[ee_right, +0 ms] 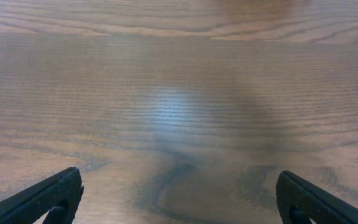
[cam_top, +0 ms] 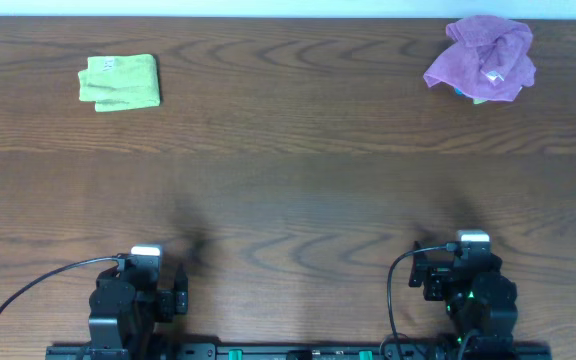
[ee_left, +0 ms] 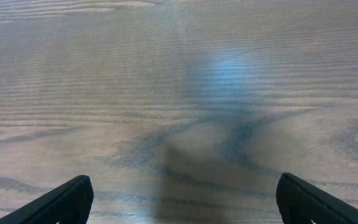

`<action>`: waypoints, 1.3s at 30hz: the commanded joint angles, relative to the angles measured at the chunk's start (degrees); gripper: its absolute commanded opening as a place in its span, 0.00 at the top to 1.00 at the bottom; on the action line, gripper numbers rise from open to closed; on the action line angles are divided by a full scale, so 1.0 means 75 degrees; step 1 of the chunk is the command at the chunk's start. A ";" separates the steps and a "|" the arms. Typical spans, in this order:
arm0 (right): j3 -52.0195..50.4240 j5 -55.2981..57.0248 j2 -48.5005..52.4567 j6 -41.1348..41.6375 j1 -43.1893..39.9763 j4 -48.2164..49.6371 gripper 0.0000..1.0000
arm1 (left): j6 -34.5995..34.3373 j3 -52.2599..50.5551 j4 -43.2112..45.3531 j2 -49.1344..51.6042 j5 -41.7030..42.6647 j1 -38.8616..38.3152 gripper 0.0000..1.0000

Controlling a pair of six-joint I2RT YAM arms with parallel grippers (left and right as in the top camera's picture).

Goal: Fold the cloth

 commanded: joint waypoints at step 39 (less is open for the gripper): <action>0.3523 0.0000 0.4826 0.1865 -0.1524 0.0571 0.01 | 0.0309 -0.0082 -0.0425 -0.0050 -0.0023 -0.0023 0.05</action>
